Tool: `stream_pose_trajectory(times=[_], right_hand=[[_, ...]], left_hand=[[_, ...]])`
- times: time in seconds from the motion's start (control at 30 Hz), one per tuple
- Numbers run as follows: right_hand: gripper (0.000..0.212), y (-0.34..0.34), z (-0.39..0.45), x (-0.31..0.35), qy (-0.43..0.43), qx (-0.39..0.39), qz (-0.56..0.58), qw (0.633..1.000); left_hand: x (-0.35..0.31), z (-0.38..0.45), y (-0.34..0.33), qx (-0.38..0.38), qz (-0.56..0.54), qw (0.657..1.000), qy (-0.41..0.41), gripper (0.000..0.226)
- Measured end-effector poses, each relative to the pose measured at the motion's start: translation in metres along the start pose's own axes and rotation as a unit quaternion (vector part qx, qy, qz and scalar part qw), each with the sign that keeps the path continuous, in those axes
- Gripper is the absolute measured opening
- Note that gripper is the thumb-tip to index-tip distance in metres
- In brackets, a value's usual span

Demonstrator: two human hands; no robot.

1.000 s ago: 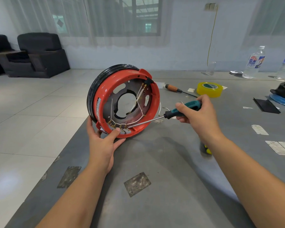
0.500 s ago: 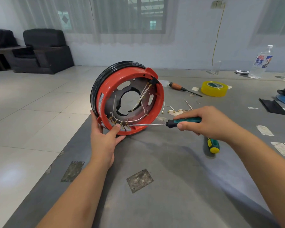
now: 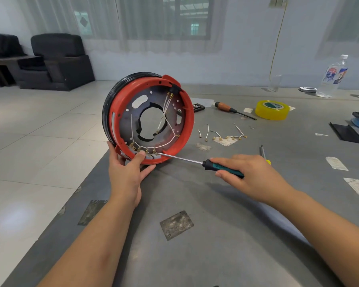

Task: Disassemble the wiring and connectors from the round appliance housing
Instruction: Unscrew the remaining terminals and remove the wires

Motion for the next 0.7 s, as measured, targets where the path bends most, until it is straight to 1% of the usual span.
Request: stream_pose_trajectory(times=[0.1, 0.23, 0.33, 0.43, 0.53, 0.6, 0.7], right_hand=[[0.051, -0.006, -0.007, 0.003, -0.002, -0.016, 0.003, 1.000], [0.049, -0.011, -0.013, 0.010, 0.010, -0.046, -0.011, 0.999], [0.048, -0.015, -0.015, 0.012, 0.009, -0.049, -0.007, 0.999], [0.046, -0.011, -0.014, 0.000, -0.023, -0.057, 0.071, 0.996], [0.035, -0.005, -0.014, -0.013, -0.046, -0.078, 0.133, 0.987], [0.029, -0.003, -0.013, -0.018, -0.053, -0.080, 0.159, 0.983], [0.024, -0.003, -0.011, -0.021, -0.054, -0.079, 0.167, 0.981]], left_hand=[[0.001, 0.001, 0.001, -0.008, -0.004, 1.000, 0.002, 0.079], [0.003, 0.001, 0.005, -0.019, -0.023, 1.000, 0.007, 0.072], [0.002, 0.001, 0.006, -0.020, -0.035, 0.999, 0.006, 0.068], [0.001, 0.000, 0.003, -0.007, -0.040, 0.999, 0.005, 0.061], [0.000, 0.000, 0.001, 0.005, -0.042, 0.999, 0.007, 0.060], [0.001, 0.001, -0.001, 0.010, -0.043, 0.999, 0.010, 0.060], [0.001, 0.003, 0.001, 0.012, -0.042, 0.999, 0.014, 0.060]])
Point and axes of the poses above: each hand's wrist, its own z-axis towards the middle knuckle, its own y-axis out of the back of the hand, x = y × z, the point moved 10 cm from there along z, towards the middle knuckle, and after that the axes turned 7 degrees about x, right-handed, at the moved point
